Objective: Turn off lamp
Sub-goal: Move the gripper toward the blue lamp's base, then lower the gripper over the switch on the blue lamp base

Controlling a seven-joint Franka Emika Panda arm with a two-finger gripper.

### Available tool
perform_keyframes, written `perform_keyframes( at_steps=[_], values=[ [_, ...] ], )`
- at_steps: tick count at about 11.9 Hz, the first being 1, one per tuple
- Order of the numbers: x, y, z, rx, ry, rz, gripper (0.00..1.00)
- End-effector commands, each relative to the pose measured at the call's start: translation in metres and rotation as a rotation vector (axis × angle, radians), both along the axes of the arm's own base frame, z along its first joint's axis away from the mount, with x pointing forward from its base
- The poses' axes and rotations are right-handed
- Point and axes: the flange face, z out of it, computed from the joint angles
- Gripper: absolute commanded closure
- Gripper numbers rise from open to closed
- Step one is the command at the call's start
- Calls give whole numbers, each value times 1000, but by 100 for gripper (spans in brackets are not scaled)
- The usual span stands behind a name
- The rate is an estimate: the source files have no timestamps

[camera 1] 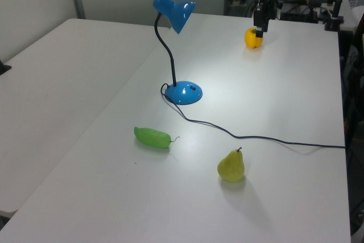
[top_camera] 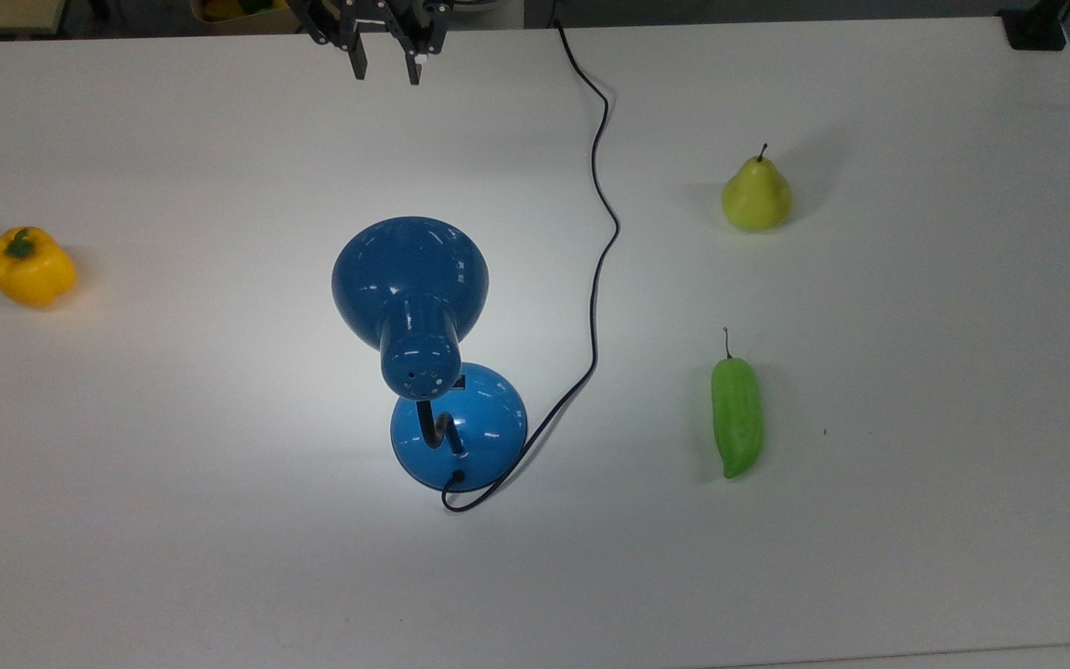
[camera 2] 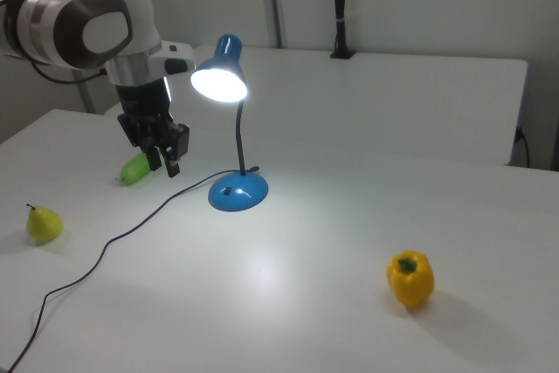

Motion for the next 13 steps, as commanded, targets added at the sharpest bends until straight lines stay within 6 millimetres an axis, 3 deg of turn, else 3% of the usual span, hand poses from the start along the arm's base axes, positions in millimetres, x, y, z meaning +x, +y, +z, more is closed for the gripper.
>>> perform_keyframes(
  at_steps=[1,4,6,9,13],
  values=[
    [0,-5,4,2,16,24,94],
    [3,-4,1,1,10,39,99],
    [15,-1,-6,4,-33,40,99],
    [58,6,-26,-2,-50,47,99],
    [95,14,-50,18,-140,59,99]
  ],
)
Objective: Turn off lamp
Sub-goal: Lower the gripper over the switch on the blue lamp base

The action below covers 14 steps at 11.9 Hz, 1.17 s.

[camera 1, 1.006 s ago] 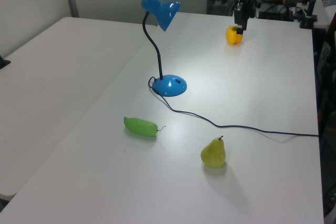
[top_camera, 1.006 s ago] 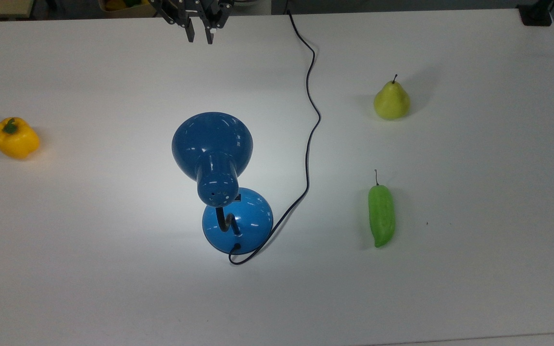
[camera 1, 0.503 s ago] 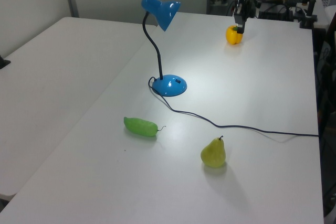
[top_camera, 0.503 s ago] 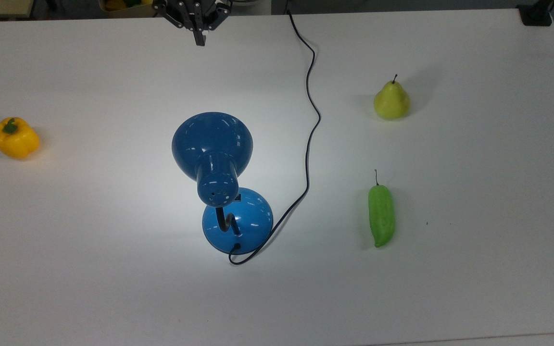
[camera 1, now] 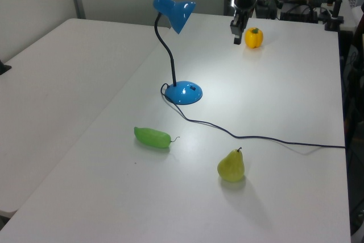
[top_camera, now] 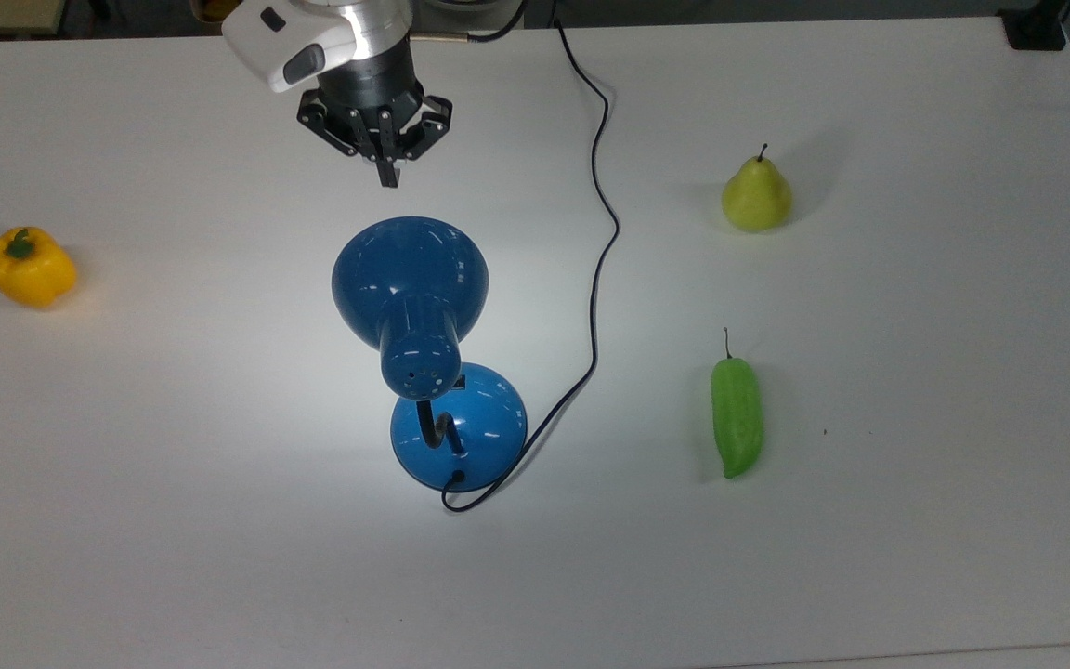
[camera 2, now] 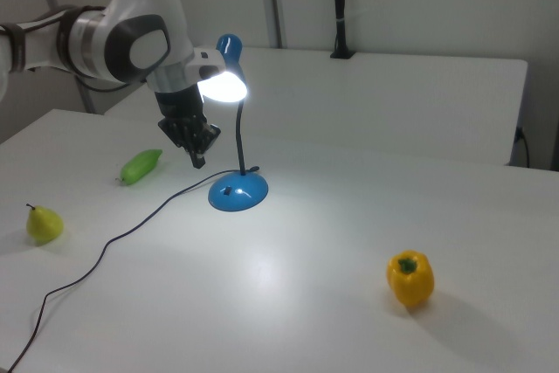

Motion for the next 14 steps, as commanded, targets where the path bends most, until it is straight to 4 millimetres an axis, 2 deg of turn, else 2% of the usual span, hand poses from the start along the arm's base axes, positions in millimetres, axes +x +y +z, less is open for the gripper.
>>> perform_keyframes(
  at_steps=[1,2,5,8,9,14],
  values=[
    [26,6,-15,18,-80,24,99],
    [31,7,-18,16,-112,24,99],
    [52,21,-49,13,-183,32,99],
    [56,32,-71,14,-234,42,99],
    [60,37,-85,13,-242,47,99],
    [71,51,-117,12,-280,61,99]
  ],
)
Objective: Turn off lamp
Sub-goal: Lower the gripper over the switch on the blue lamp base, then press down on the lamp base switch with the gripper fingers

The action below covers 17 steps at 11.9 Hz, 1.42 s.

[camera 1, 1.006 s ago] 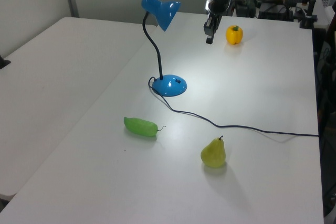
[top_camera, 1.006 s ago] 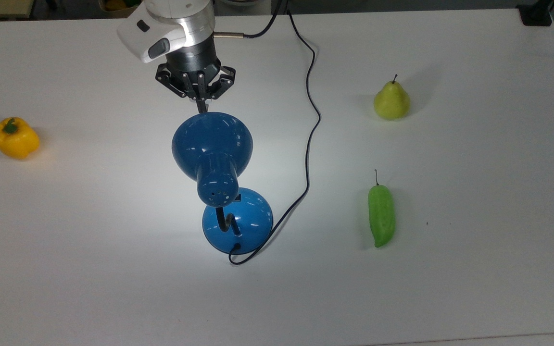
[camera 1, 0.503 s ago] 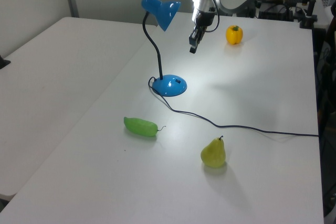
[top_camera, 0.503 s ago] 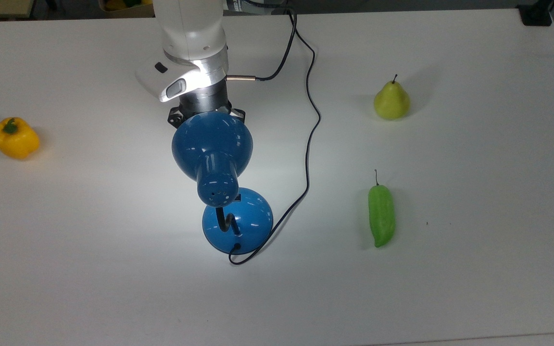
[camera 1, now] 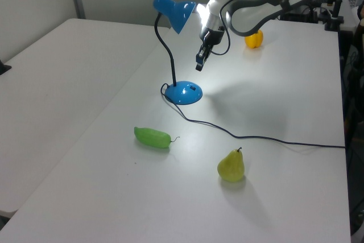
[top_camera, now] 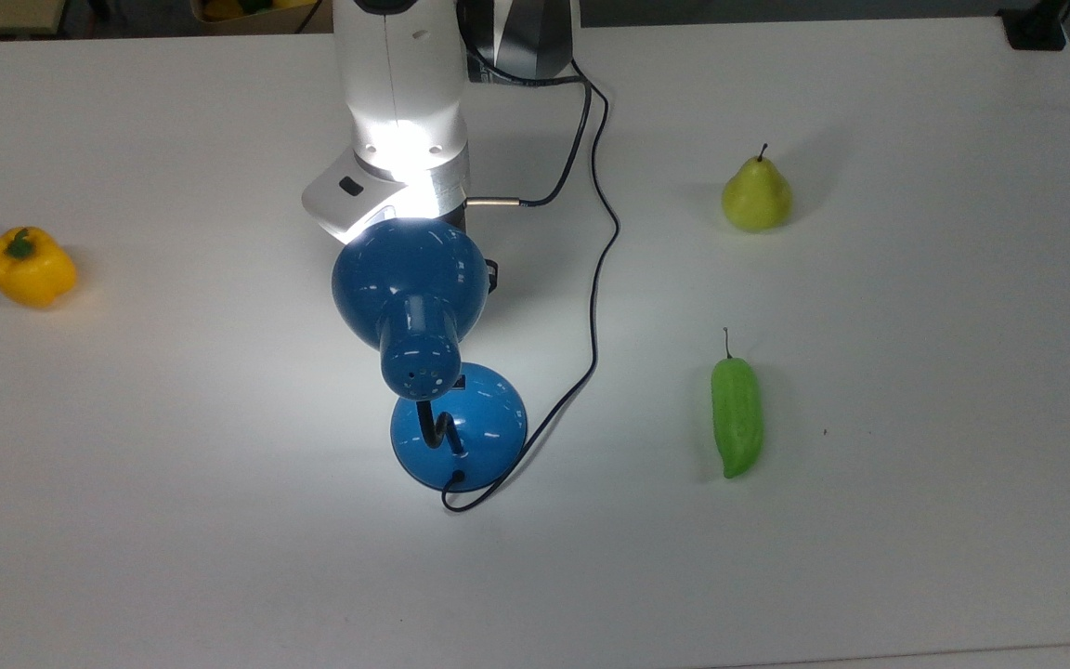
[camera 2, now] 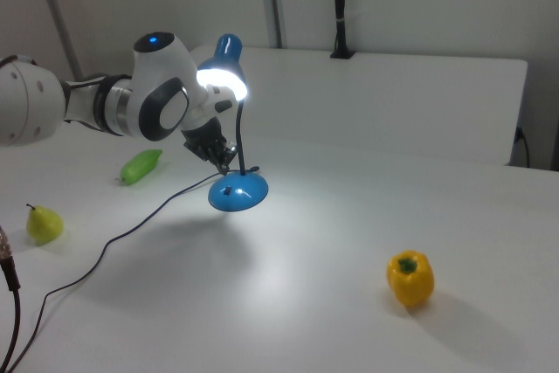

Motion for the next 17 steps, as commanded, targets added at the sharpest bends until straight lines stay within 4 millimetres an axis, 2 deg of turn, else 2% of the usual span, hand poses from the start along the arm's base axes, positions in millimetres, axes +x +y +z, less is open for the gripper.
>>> perform_keyframes(
  at_steps=[1,7,11,17],
  values=[
    [3,9,-16,12,-27,5,99],
    [7,12,-43,1,-16,12,99],
    [6,19,-55,-6,-2,23,99],
    [6,19,-62,-10,8,25,99]
  ],
)
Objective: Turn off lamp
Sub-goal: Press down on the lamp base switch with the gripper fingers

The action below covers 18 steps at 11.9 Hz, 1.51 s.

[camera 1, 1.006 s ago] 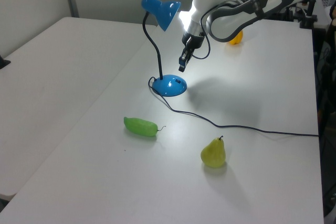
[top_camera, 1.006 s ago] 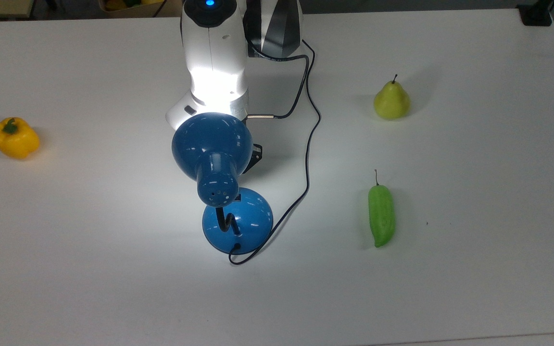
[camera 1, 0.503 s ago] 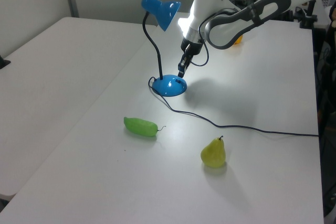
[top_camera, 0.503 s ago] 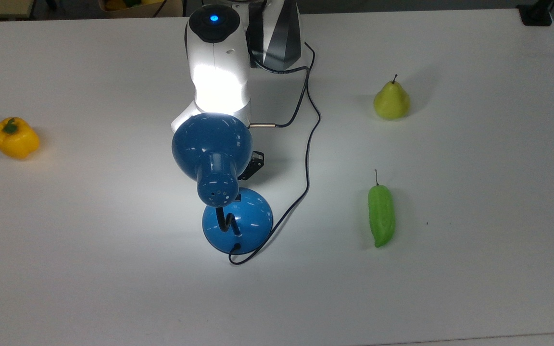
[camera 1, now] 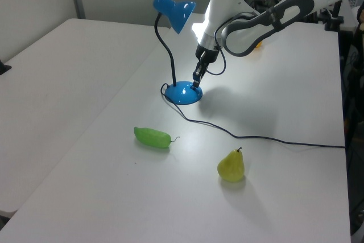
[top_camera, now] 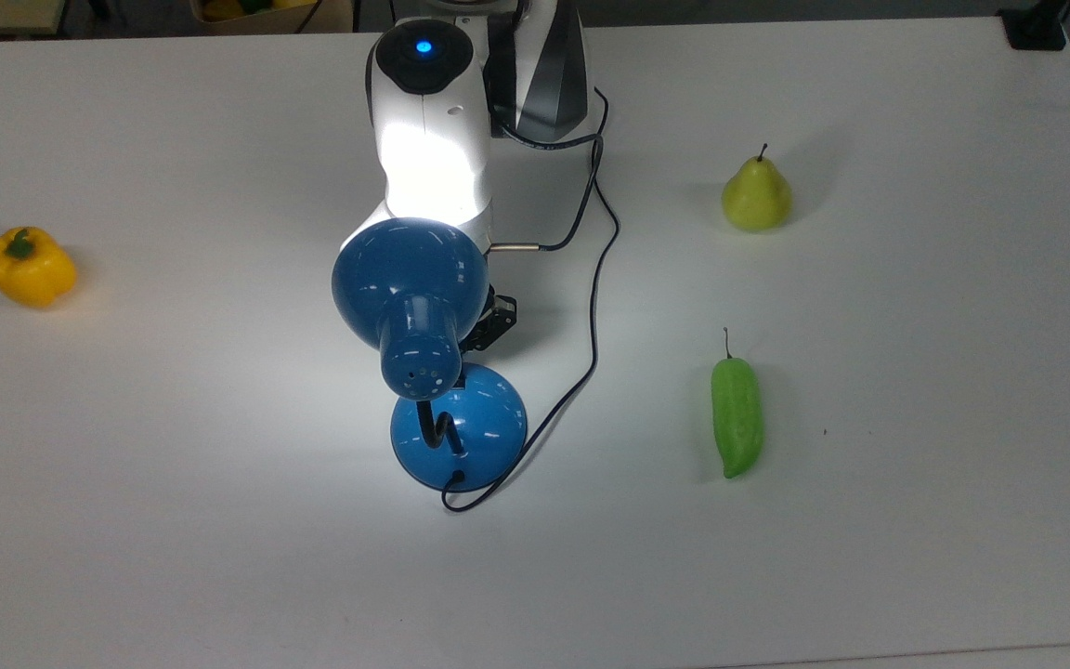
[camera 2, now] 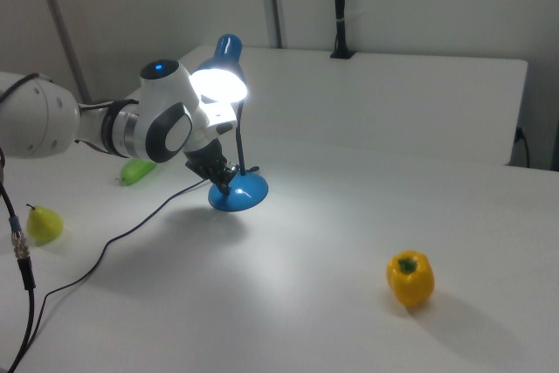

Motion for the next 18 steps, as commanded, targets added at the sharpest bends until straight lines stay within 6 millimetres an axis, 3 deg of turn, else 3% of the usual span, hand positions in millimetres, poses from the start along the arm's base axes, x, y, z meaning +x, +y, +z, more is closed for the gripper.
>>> perform_keyframes(
  at_steps=[1,18],
  values=[
    [-1,2,-7,-3,-10,2,99],
    [-7,5,-26,-9,28,5,99]
  ],
)
